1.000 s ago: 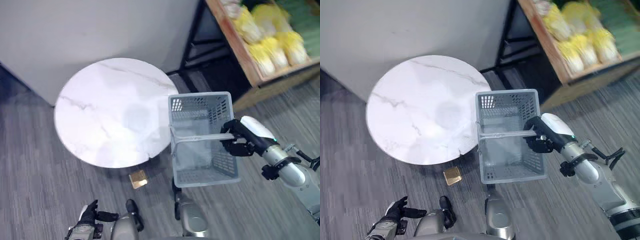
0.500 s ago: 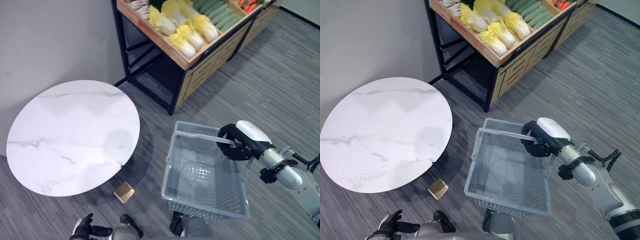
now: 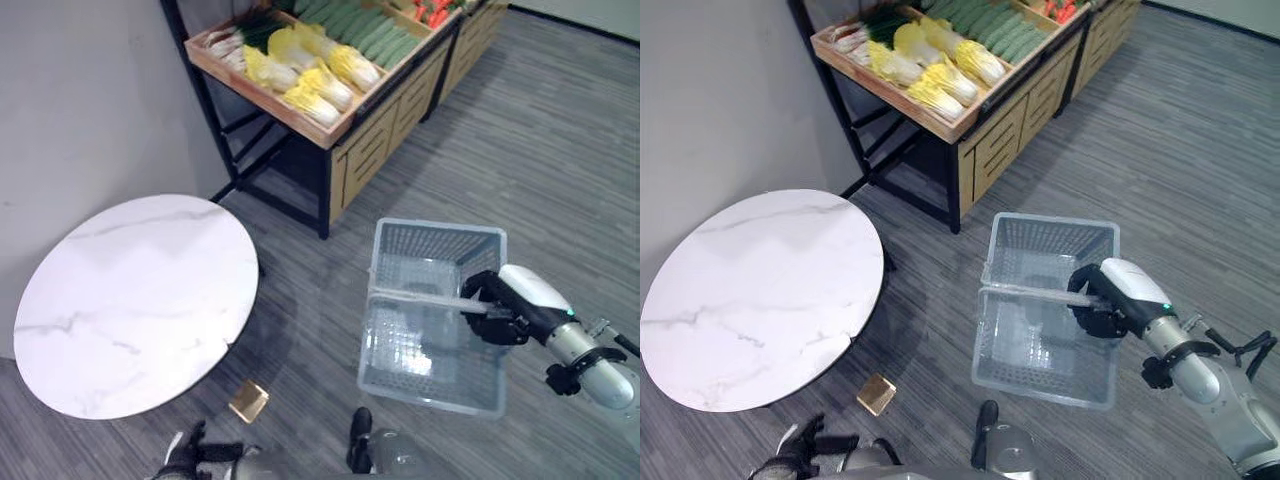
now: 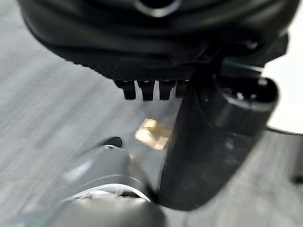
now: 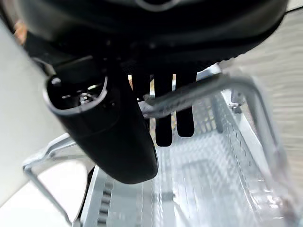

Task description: Get the vegetables into the basket

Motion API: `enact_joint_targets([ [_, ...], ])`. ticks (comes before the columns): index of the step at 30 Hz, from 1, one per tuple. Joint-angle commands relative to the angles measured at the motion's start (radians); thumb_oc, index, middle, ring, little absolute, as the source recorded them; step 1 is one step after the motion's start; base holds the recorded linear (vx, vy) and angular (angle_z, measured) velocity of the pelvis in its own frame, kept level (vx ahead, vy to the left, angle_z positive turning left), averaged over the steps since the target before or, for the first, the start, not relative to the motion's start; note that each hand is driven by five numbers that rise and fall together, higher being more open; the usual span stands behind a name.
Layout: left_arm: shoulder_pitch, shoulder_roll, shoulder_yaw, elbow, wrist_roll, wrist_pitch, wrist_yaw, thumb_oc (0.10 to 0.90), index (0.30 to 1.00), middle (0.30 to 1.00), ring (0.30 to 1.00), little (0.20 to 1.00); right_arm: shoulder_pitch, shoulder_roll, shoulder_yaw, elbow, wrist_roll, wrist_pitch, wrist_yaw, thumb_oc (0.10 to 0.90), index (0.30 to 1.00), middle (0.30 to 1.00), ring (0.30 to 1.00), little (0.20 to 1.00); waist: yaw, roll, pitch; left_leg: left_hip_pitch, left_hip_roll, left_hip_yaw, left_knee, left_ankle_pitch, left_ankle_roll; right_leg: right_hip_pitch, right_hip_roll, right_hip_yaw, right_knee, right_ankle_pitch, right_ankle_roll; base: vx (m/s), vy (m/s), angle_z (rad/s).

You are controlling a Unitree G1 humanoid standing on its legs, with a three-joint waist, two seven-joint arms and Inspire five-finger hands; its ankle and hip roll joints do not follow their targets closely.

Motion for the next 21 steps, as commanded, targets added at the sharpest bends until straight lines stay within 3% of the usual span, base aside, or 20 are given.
enact_joint_targets([
  [1,-0.009,0.041,-0.025,-0.005,-0.018,-0.027,0.037,0.900,1.000,1.000,1.000,1.000,-0.134,-0.030,-0.108,-0.107,0.019,-0.087,-0.097,0.400,0.300,0.300,0.300,0.300,0.033,-0.034,0.012,-0.089,-0.029,-0.060,-0.033,0.112,0.042,0.076,-0.048,0.070,-0.001,-0.042,0.108,0.18,0.072,-0.83],
  [3,-0.009,0.039,-0.033,-0.009,-0.028,-0.032,0.051,0.900,1.000,1.000,1.000,1.000,-0.177,-0.036,-0.081,-0.085,0.010,-0.091,-0.112,0.400,0.300,0.300,0.300,0.300,0.055,-0.022,0.016,-0.118,-0.064,-0.195,-0.079,0.145,0.034,0.074,-0.028,0.149,0.012,-0.053,0.115,0.19,0.157,-0.80],
  [4,-0.018,0.039,-0.037,-0.006,-0.026,-0.033,0.052,0.900,1.000,1.000,1.000,1.000,-0.185,-0.035,-0.075,-0.085,0.005,-0.093,-0.114,0.400,0.300,0.300,0.300,0.300,0.055,-0.021,0.017,-0.124,-0.072,-0.202,-0.071,0.144,0.036,0.074,-0.026,0.168,0.022,-0.060,0.117,0.16,0.222,-1.57],
  [6,-0.028,0.035,-0.040,0.003,-0.015,-0.031,0.048,0.900,1.000,1.000,1.000,1.000,-0.146,-0.014,-0.098,-0.100,0.004,-0.086,-0.105,0.400,0.300,0.300,0.300,0.300,0.042,-0.030,0.003,-0.110,-0.078,-0.152,-0.058,0.120,0.052,0.077,-0.046,0.203,0.031,-0.069,0.132,0.21,0.375,-2.07],
  [9,-0.041,0.055,-0.042,0.018,0.004,-0.034,0.043,0.900,1.000,1.000,1.000,1.000,-0.146,0.064,-0.087,-0.082,0.012,-0.075,-0.114,0.400,0.300,0.300,0.300,0.300,0.032,-0.062,-0.005,-0.094,-0.103,-0.045,-0.012,0.056,0.103,0.035,-0.094,0.283,0.032,-0.021,0.179,0.13,0.387,-1.03],
  [10,-0.041,0.062,-0.042,0.015,0.004,-0.035,0.047,0.900,1.000,1.000,1.000,1.000,-0.155,0.076,-0.073,-0.068,0.013,-0.072,-0.115,0.400,0.300,0.300,0.300,0.300,0.032,-0.064,-0.005,-0.088,-0.102,-0.027,-0.013,0.051,0.108,0.023,-0.099,0.280,0.037,-0.009,0.184,0.03,0.292,-1.48],
  [11,-0.040,0.075,-0.045,0.009,0.005,-0.036,0.048,0.900,1.000,1.000,1.000,1.000,-0.186,0.107,-0.042,-0.025,0.026,-0.064,-0.121,0.400,0.300,0.300,0.300,0.300,0.043,-0.070,-0.001,-0.066,-0.097,0.019,-0.020,0.039,0.116,0.002,-0.114,0.235,0.051,0.019,0.189,0.03,0.195,-1.24],
  [15,-0.030,0.089,-0.036,0.001,-0.001,-0.037,0.051,0.900,1.000,1.000,1.000,1.000,-0.204,0.117,-0.016,0.022,0.005,-0.056,-0.132,0.400,0.300,0.300,0.300,0.300,0.056,-0.075,0.004,-0.037,-0.093,0.055,-0.035,0.033,0.117,-0.001,-0.133,0.157,0.050,0.047,0.191,0.01,0.070,-0.52],
  [16,-0.022,0.099,-0.025,-0.006,-0.003,-0.036,0.052,0.900,1.000,1.000,1.000,1.000,-0.195,0.124,-0.013,0.062,-0.022,-0.045,-0.145,0.400,0.300,0.300,0.300,0.300,0.060,-0.079,0.000,-0.021,-0.096,0.079,-0.040,0.025,0.118,0.001,-0.150,0.093,0.038,0.073,0.193,0.05,0.044,-0.10],
  [21,-0.012,0.109,-0.017,-0.013,0.014,-0.042,0.046,0.900,1.000,1.000,1.000,1.000,-0.147,0.127,-0.023,0.195,-0.086,-0.035,-0.172,0.400,0.300,0.300,0.300,0.300,0.057,-0.074,-0.018,0.004,-0.104,0.088,-0.046,0.016,0.111,0.020,-0.154,0.094,-0.029,0.088,0.198,0.06,0.029,-0.20],
])
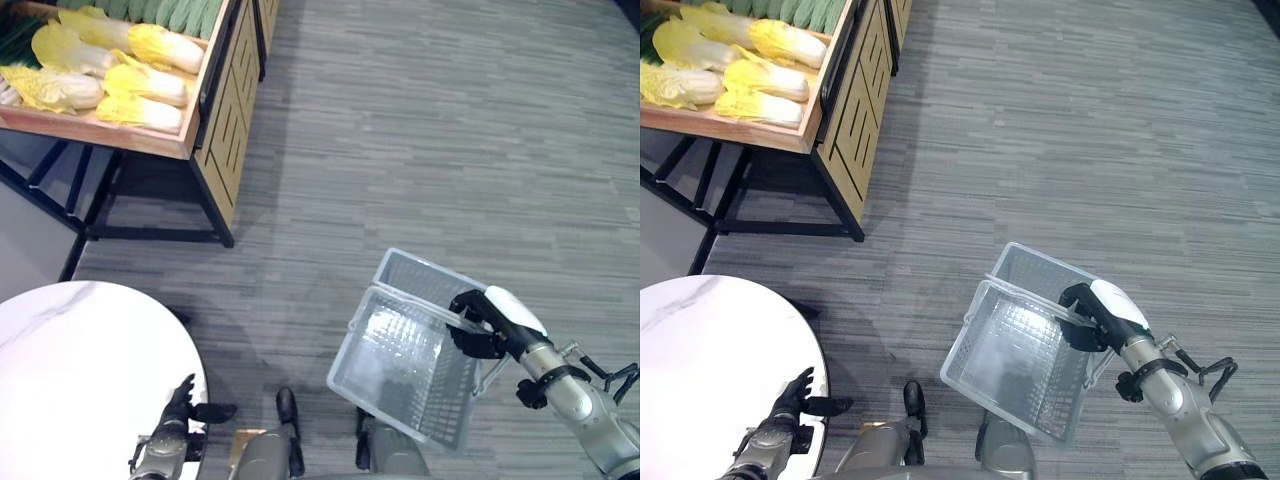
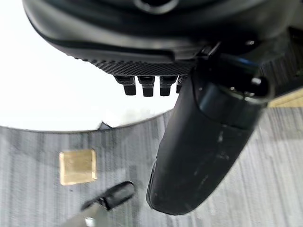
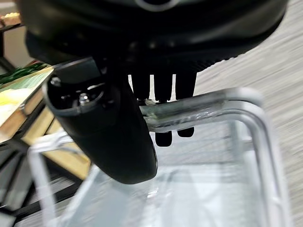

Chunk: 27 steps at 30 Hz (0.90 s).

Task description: Get the vegetables into the basket

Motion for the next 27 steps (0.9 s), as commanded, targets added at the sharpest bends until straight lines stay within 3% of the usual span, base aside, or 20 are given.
enact_joint_targets([
  [1,0.016,0.013,0.003,0.009,0.037,-0.023,0.001,0.900,1.000,1.000,1.000,1.000,-0.092,-0.045,-0.108,-0.010,-0.010,-0.043,-0.121,0.400,0.300,0.300,0.300,0.300,0.017,-0.013,-0.065,-0.049,0.105,-0.029,0.085,-0.021,-0.089,-0.013,-0.063,0.006,0.060,-0.009,0.084,0.05,-0.022,0.00],
  [10,0.041,-0.006,-0.013,0.007,0.052,-0.026,0.002,0.900,1.000,1.000,1.000,1.000,-0.065,0.018,-0.093,0.223,-0.041,-0.013,-0.167,0.400,0.300,0.300,0.300,0.300,0.017,0.001,-0.077,-0.041,0.119,-0.048,0.097,-0.020,-0.107,0.031,-0.050,-0.007,0.007,-0.016,0.081,0.04,-0.043,0.05],
  [18,0.043,-0.030,-0.029,0.039,0.052,-0.022,0.021,0.900,1.000,1.000,1.000,1.000,-0.109,0.100,-0.119,0.366,0.034,0.009,-0.230,0.400,0.300,0.300,0.300,0.300,0.015,-0.008,-0.032,-0.112,0.103,-0.061,0.229,-0.104,-0.076,0.001,-0.081,0.033,0.055,-0.006,0.096,0.03,0.082,0.01],
  [21,0.038,-0.022,-0.033,0.038,0.055,-0.021,0.024,0.900,1.000,1.000,1.000,1.000,-0.129,0.111,-0.117,0.405,0.044,0.018,-0.239,0.400,0.300,0.300,0.300,0.300,0.017,-0.006,-0.021,-0.115,0.087,-0.055,0.236,-0.126,-0.056,-0.027,-0.097,0.046,0.114,0.007,0.110,0.03,0.147,-0.03],
  [23,0.032,-0.005,-0.031,0.024,0.049,-0.017,0.028,0.900,1.000,1.000,1.000,1.000,-0.139,0.125,-0.116,0.417,0.058,0.025,-0.241,0.400,0.300,0.300,0.300,0.300,0.012,0.006,0.011,-0.092,0.079,-0.042,0.243,-0.150,-0.030,-0.107,-0.096,0.057,0.288,0.036,0.116,0.06,0.241,-0.34],
  [27,0.012,0.003,-0.035,0.030,0.049,-0.016,0.035,0.900,1.000,1.000,1.000,1.000,-0.159,0.143,-0.106,0.463,0.086,0.025,-0.246,0.400,0.300,0.300,0.300,0.300,0.003,0.004,0.021,-0.056,0.070,-0.029,0.240,-0.168,-0.031,-0.151,-0.114,0.013,0.272,0.052,0.105,0.12,0.080,-0.07],
])
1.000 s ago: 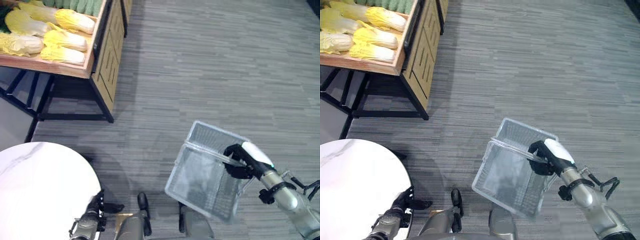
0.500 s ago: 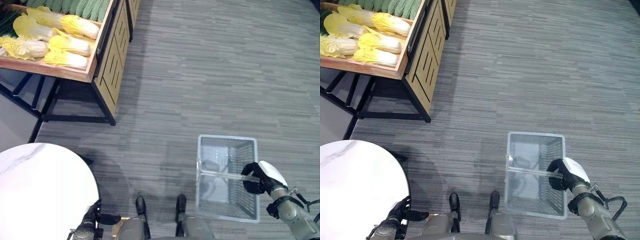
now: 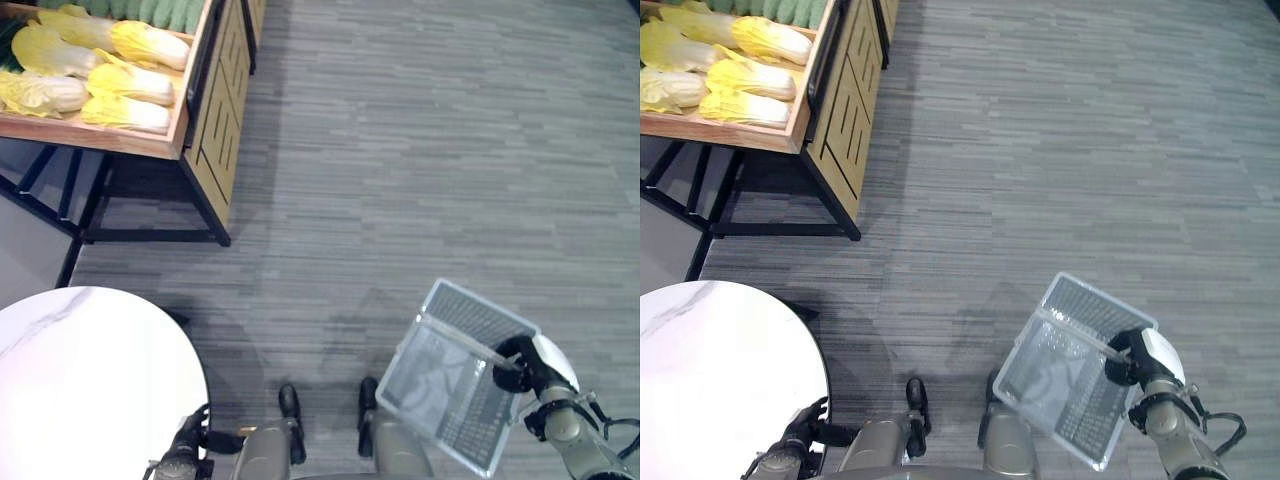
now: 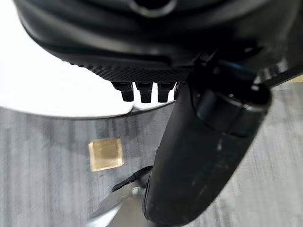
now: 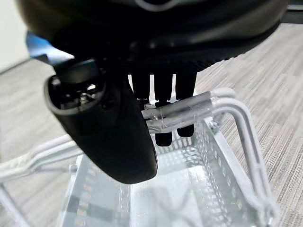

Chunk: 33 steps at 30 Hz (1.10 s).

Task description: Get the vegetables into the basket

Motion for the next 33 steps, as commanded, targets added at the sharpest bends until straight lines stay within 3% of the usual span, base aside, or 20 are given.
enact_joint_targets([
  [1,-0.008,0.051,-0.009,-0.014,0.023,-0.013,0.036,0.900,1.000,1.000,1.000,1.000,-0.058,-0.056,-0.054,-0.018,0.064,-0.039,-0.067,0.400,0.300,0.300,0.300,0.300,0.013,-0.016,0.006,0.019,0.054,-0.041,0.097,-0.080,-0.085,0.033,-0.078,-0.022,-0.076,0.090,0.084,0.17,-0.021,-0.06],
  [4,-0.031,0.042,-0.015,-0.021,0.006,-0.017,0.048,0.900,1.000,1.000,1.000,1.000,-0.063,-0.047,-0.045,0.020,0.076,-0.032,-0.076,0.400,0.300,0.300,0.300,0.300,-0.004,-0.024,0.011,0.062,0.058,-0.064,0.090,-0.101,-0.110,-0.009,-0.090,-0.027,-0.208,0.117,0.092,0.23,-0.110,0.00],
  [10,-0.033,0.036,-0.028,-0.013,0.015,-0.013,0.046,0.900,1.000,1.000,1.000,1.000,-0.023,-0.032,-0.051,0.025,0.077,-0.030,-0.072,0.400,0.300,0.300,0.300,0.300,-0.023,-0.027,-0.007,0.117,0.076,-0.110,0.088,-0.114,-0.145,-0.014,-0.079,0.007,-0.255,0.143,0.095,0.23,-0.176,0.38],
  [12,-0.027,0.023,-0.022,-0.006,0.008,-0.011,0.047,0.900,1.000,1.000,1.000,1.000,-0.023,-0.040,-0.049,0.024,0.078,-0.030,-0.068,0.400,0.300,0.300,0.300,0.300,-0.021,-0.021,-0.021,0.133,0.102,-0.116,0.086,-0.091,-0.164,-0.003,-0.060,-0.019,-0.244,0.141,0.084,0.20,-0.243,0.58],
  [16,-0.013,0.013,-0.037,-0.013,0.009,-0.011,0.041,0.900,1.000,1.000,1.000,1.000,-0.012,-0.060,-0.056,0.023,0.084,-0.037,-0.067,0.400,0.300,0.300,0.300,0.300,-0.028,0.004,-0.039,0.152,0.162,-0.138,0.064,-0.037,-0.198,-0.004,-0.004,-0.039,-0.186,0.071,0.046,0.19,-0.320,0.05],
  [17,-0.022,0.015,-0.044,-0.039,-0.007,-0.014,0.048,0.900,1.000,1.000,1.000,1.000,-0.001,-0.084,-0.064,0.050,0.095,-0.048,-0.079,0.400,0.300,0.300,0.300,0.300,-0.027,0.024,-0.042,0.096,0.208,-0.181,0.170,0.095,-0.225,0.019,0.041,-0.056,-0.163,0.012,-0.004,0.30,-0.595,0.54],
  [18,-0.035,0.013,-0.052,-0.044,-0.014,-0.014,0.052,0.900,1.000,1.000,1.000,1.000,0.011,-0.092,-0.075,0.037,0.100,-0.047,-0.084,0.400,0.300,0.300,0.300,0.300,-0.029,0.015,-0.032,0.030,0.210,-0.189,0.287,0.147,-0.223,0.045,0.045,-0.074,-0.169,-0.010,-0.031,0.29,-0.597,0.73],
  [19,-0.044,0.012,-0.060,-0.050,-0.016,-0.012,0.055,0.900,1.000,1.000,1.000,1.000,0.018,-0.094,-0.081,0.033,0.103,-0.044,-0.088,0.400,0.300,0.300,0.300,0.300,-0.029,0.011,-0.024,0.004,0.215,-0.179,0.296,0.158,-0.214,0.059,0.046,-0.083,-0.172,-0.020,-0.036,0.13,-0.285,0.73],
  [23,-0.081,0.004,-0.087,-0.045,-0.012,-0.012,0.068,0.900,1.000,1.000,1.000,1.000,0.025,-0.094,-0.101,0.036,0.121,-0.041,-0.104,0.400,0.300,0.300,0.300,0.300,-0.017,0.013,-0.005,-0.117,0.194,-0.125,0.140,0.108,-0.189,0.109,0.043,-0.098,-0.183,-0.064,-0.030,0.16,-0.066,0.35],
  [25,-0.087,0.001,-0.090,-0.037,-0.008,-0.012,0.075,0.900,1.000,1.000,1.000,1.000,0.018,-0.094,-0.095,0.042,0.119,-0.040,-0.111,0.400,0.300,0.300,0.300,0.300,-0.011,0.017,-0.008,-0.147,0.185,-0.126,0.076,0.133,-0.189,0.112,0.045,-0.096,-0.181,-0.072,-0.026,0.20,0.050,0.22],
  [26,-0.093,0.002,-0.091,-0.031,-0.006,-0.011,0.088,0.900,1.000,1.000,1.000,1.000,0.015,-0.091,-0.081,0.043,0.112,-0.042,-0.121,0.400,0.300,0.300,0.300,0.300,0.006,0.032,-0.009,-0.198,0.182,-0.130,-0.023,0.220,-0.199,0.137,0.068,-0.089,-0.171,-0.100,-0.026,0.31,0.084,-0.13],
  [27,-0.095,0.002,-0.088,-0.028,-0.007,-0.010,0.089,0.900,1.000,1.000,1.000,1.000,0.015,-0.085,-0.072,0.032,0.108,-0.042,-0.121,0.400,0.300,0.300,0.300,0.300,0.017,0.034,-0.009,-0.220,0.179,-0.142,-0.053,0.237,-0.199,0.151,0.079,-0.080,-0.170,-0.108,-0.028,0.41,0.111,-0.15],
  [30,-0.085,0.003,-0.076,-0.015,-0.005,-0.005,0.089,0.900,1.000,1.000,1.000,1.000,0.007,-0.070,-0.051,0.043,0.099,-0.037,-0.116,0.400,0.300,0.300,0.300,0.300,0.042,0.028,-0.014,-0.220,0.167,-0.163,-0.062,0.255,-0.198,0.206,0.092,-0.043,-0.156,-0.145,-0.026,0.36,0.142,-0.40],
  [33,-0.069,0.000,-0.071,0.000,0.010,-0.004,0.089,0.900,1.000,1.000,1.000,1.000,0.021,-0.051,-0.053,0.028,0.091,-0.031,-0.108,0.400,0.300,0.300,0.300,0.300,0.047,0.013,-0.029,-0.213,0.138,-0.147,-0.024,0.222,-0.176,0.254,0.059,-0.021,-0.160,-0.155,-0.008,0.35,0.250,-0.61],
])
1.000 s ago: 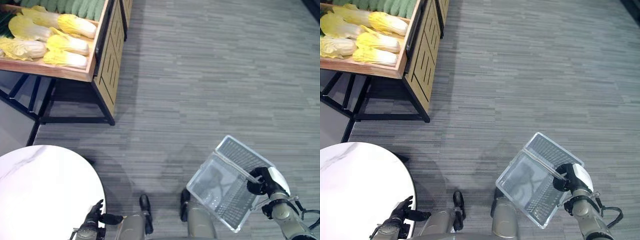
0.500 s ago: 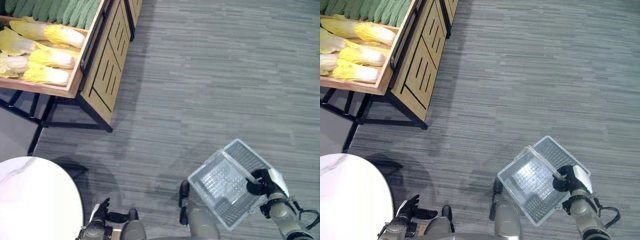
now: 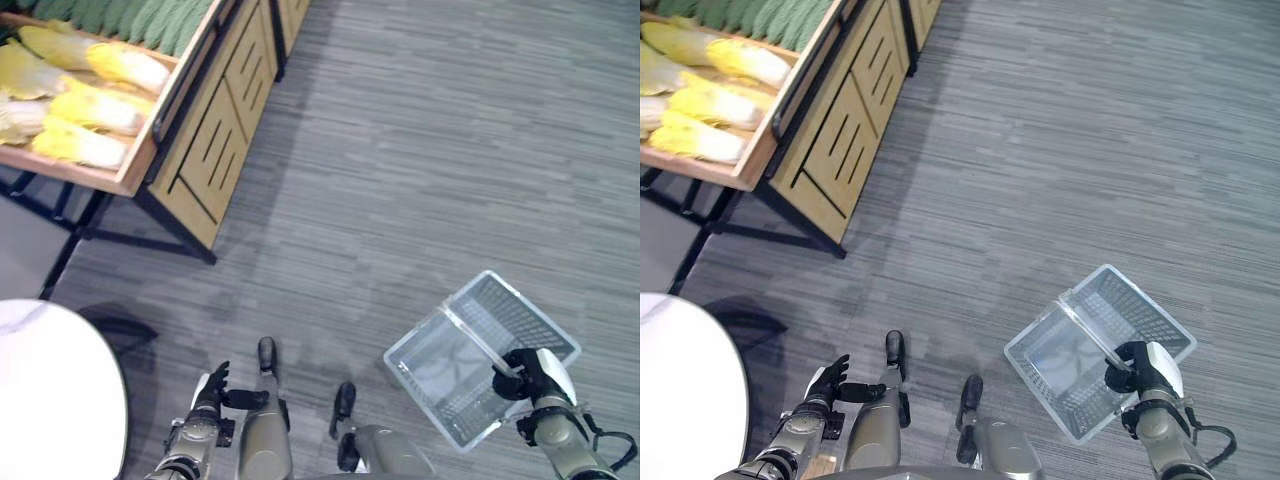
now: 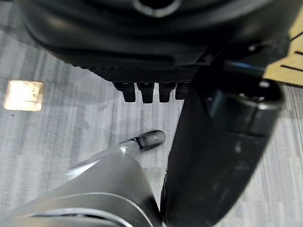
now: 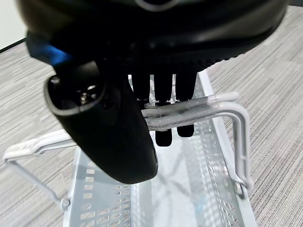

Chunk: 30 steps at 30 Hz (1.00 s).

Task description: Get the vegetables into the basket

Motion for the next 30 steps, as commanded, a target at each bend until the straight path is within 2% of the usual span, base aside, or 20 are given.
enact_joint_targets([
  [1,0.047,0.061,-0.023,0.019,0.041,-0.005,0.041,0.900,1.000,1.000,1.000,1.000,0.059,-0.096,-0.105,-0.106,0.023,-0.042,-0.060,0.400,0.300,0.300,0.300,0.300,0.000,-0.031,-0.041,-0.012,-0.038,0.022,0.104,0.010,0.036,0.008,-0.225,0.114,0.170,-0.033,0.135,0.25,0.239,-0.32],
  [5,0.045,0.071,-0.028,0.010,0.049,-0.012,0.035,0.900,1.000,1.000,1.000,1.000,0.048,-0.085,-0.102,-0.116,0.012,-0.037,-0.053,0.400,0.300,0.300,0.300,0.300,0.000,-0.061,-0.048,-0.042,-0.072,0.047,0.219,-0.083,0.061,0.016,-0.277,0.133,0.155,0.017,0.162,0.19,0.200,-0.23],
  [6,0.045,0.071,-0.027,0.010,0.049,-0.012,0.035,0.900,1.000,1.000,1.000,1.000,0.047,-0.084,-0.102,-0.116,0.012,-0.037,-0.053,0.400,0.300,0.300,0.300,0.300,0.001,-0.062,-0.048,-0.043,-0.072,0.048,0.222,-0.086,0.061,0.016,-0.278,0.134,0.154,0.017,0.163,0.13,0.142,-0.16],
  [7,0.044,0.076,-0.026,0.009,0.046,-0.012,0.037,0.900,1.000,1.000,1.000,1.000,0.035,-0.082,-0.094,-0.101,0.013,-0.038,-0.055,0.400,0.300,0.300,0.300,0.300,0.004,-0.072,-0.051,-0.048,-0.076,0.055,0.244,-0.108,0.068,0.018,-0.292,0.136,0.151,0.042,0.171,0.21,0.236,0.01],
  [8,0.036,0.095,-0.023,0.008,0.046,-0.013,0.038,0.900,1.000,1.000,1.000,1.000,0.010,-0.075,-0.072,-0.096,0.012,-0.038,-0.055,0.400,0.300,0.300,0.300,0.300,0.016,-0.091,-0.049,-0.046,-0.081,0.072,0.282,-0.161,0.087,0.012,-0.314,0.142,0.165,0.091,0.187,0.21,0.234,0.02],
  [9,0.036,0.095,-0.023,0.008,0.046,-0.013,0.038,0.900,1.000,1.000,1.000,1.000,0.009,-0.075,-0.072,-0.095,0.012,-0.038,-0.055,0.400,0.300,0.300,0.300,0.300,0.016,-0.091,-0.051,-0.048,-0.082,0.073,0.278,-0.157,0.087,0.009,-0.314,0.143,0.164,0.093,0.187,0.22,0.283,-0.04],
  [10,0.038,0.109,-0.012,-0.006,0.041,-0.011,0.046,0.900,1.000,1.000,1.000,1.000,-0.003,-0.071,-0.054,-0.106,0.006,-0.037,-0.054,0.400,0.300,0.300,0.300,0.300,0.022,-0.101,-0.046,-0.032,-0.089,0.092,0.274,-0.172,0.103,-0.009,-0.328,0.141,0.205,0.169,0.197,0.11,0.197,-0.23],
  [11,0.042,0.115,-0.005,-0.012,0.036,-0.012,0.048,0.900,1.000,1.000,1.000,1.000,-0.005,-0.068,-0.047,-0.121,0.001,-0.038,-0.053,0.400,0.300,0.300,0.300,0.300,0.024,-0.100,-0.042,-0.019,-0.091,0.098,0.263,-0.174,0.114,-0.032,-0.329,0.136,0.255,0.189,0.196,0.11,0.196,-0.18],
  [13,0.041,0.115,-0.005,-0.012,0.036,-0.011,0.048,0.900,1.000,1.000,1.000,1.000,-0.005,-0.068,-0.047,-0.121,0.001,-0.037,-0.052,0.400,0.300,0.300,0.300,0.300,0.024,-0.100,-0.045,-0.021,-0.091,0.099,0.258,-0.170,0.114,-0.036,-0.329,0.137,0.254,0.191,0.195,0.06,0.107,-0.21],
  [14,0.039,0.123,0.006,-0.010,0.026,-0.010,0.052,0.900,1.000,1.000,1.000,1.000,-0.017,-0.059,-0.030,-0.108,-0.003,-0.038,-0.051,0.400,0.300,0.300,0.300,0.300,0.023,-0.090,-0.035,0.032,-0.098,0.109,0.216,-0.178,0.128,-0.078,-0.325,0.115,0.342,0.208,0.192,0.17,0.211,-0.16],
  [16,0.037,0.125,0.019,-0.007,0.014,-0.008,0.056,0.900,1.000,1.000,1.000,1.000,-0.019,-0.047,-0.019,-0.107,-0.007,-0.039,-0.046,0.400,0.300,0.300,0.300,0.300,0.011,-0.081,-0.030,0.092,-0.108,0.108,0.159,-0.175,0.136,-0.124,-0.311,0.108,0.391,0.217,0.189,0.23,0.219,-0.01],
  [19,0.030,0.119,0.030,0.014,0.008,-0.006,0.067,0.900,1.000,1.000,1.000,1.000,-0.009,-0.031,-0.014,-0.101,-0.007,-0.037,-0.047,0.400,0.300,0.300,0.300,0.300,-0.009,-0.066,-0.020,0.154,-0.108,0.102,0.111,-0.159,0.127,-0.205,-0.285,0.080,0.367,0.181,0.179,0.21,0.065,0.02],
  [21,0.020,0.109,0.028,0.031,0.020,-0.006,0.073,0.900,1.000,1.000,1.000,1.000,-0.024,-0.027,-0.005,-0.071,0.000,-0.040,-0.053,0.400,0.300,0.300,0.300,0.300,-0.023,-0.067,-0.010,0.197,-0.112,0.090,0.085,-0.169,0.115,-0.240,-0.280,0.066,0.264,0.164,0.180,0.33,-0.094,0.11],
  [22,0.017,0.097,0.026,0.030,0.026,-0.004,0.077,0.900,1.000,1.000,1.000,1.000,-0.027,-0.023,-0.002,-0.067,0.001,-0.038,-0.056,0.400,0.300,0.300,0.300,0.300,-0.037,-0.068,-0.002,0.232,-0.115,0.068,0.086,-0.187,0.099,-0.273,-0.284,0.085,0.142,0.192,0.196,0.30,-0.124,0.32],
  [23,0.017,0.097,0.026,0.030,0.026,-0.004,0.077,0.900,1.000,1.000,1.000,1.000,-0.028,-0.023,-0.002,-0.067,0.002,-0.038,-0.056,0.400,0.300,0.300,0.300,0.300,-0.038,-0.069,-0.002,0.230,-0.116,0.067,0.086,-0.185,0.099,-0.273,-0.284,0.084,0.138,0.195,0.196,0.41,-0.181,0.40],
  [24,0.015,0.092,0.027,0.042,0.034,-0.002,0.074,0.900,1.000,1.000,1.000,1.000,-0.017,-0.021,-0.001,-0.069,-0.005,-0.035,-0.052,0.400,0.300,0.300,0.300,0.300,-0.056,-0.073,-0.004,0.258,-0.120,0.044,0.081,-0.199,0.088,-0.297,-0.289,0.128,0.069,0.225,0.212,0.21,-0.093,0.56],
  [25,0.015,0.092,0.026,0.042,0.035,-0.003,0.074,0.900,1.000,1.000,1.000,1.000,-0.016,-0.021,-0.001,-0.070,-0.006,-0.035,-0.052,0.400,0.300,0.300,0.300,0.300,-0.055,-0.069,-0.002,0.262,-0.116,0.043,0.083,-0.203,0.087,-0.290,-0.285,0.126,0.065,0.225,0.212,0.42,-0.199,0.66],
  [26,0.016,0.081,0.018,0.050,0.041,-0.002,0.069,0.900,1.000,1.000,1.000,1.000,-0.006,-0.021,-0.006,-0.037,-0.005,-0.031,-0.049,0.400,0.300,0.300,0.300,0.300,-0.068,-0.070,-0.005,0.288,-0.120,0.015,0.091,-0.218,0.080,-0.306,-0.281,0.170,0.065,0.240,0.220,0.22,-0.107,0.86],
  [28,0.025,0.069,0.013,0.061,0.047,-0.003,0.064,0.900,1.000,1.000,1.000,1.000,0.000,-0.018,-0.004,0.006,-0.001,-0.030,-0.047,0.400,0.300,0.300,0.300,0.300,-0.072,-0.075,-0.016,0.312,-0.121,-0.010,0.104,-0.233,0.067,-0.285,-0.276,0.171,0.070,0.246,0.213,0.33,-0.195,0.79],
  [30,0.028,0.058,0.010,0.077,0.049,0.000,0.065,0.900,1.000,1.000,1.000,1.000,-0.012,-0.019,0.002,0.069,0.007,-0.030,-0.046,0.400,0.300,0.300,0.300,0.300,-0.072,-0.068,-0.030,0.324,-0.104,-0.017,0.103,-0.215,0.052,-0.271,-0.264,0.153,0.069,0.250,0.202,0.27,-0.239,0.84],
])
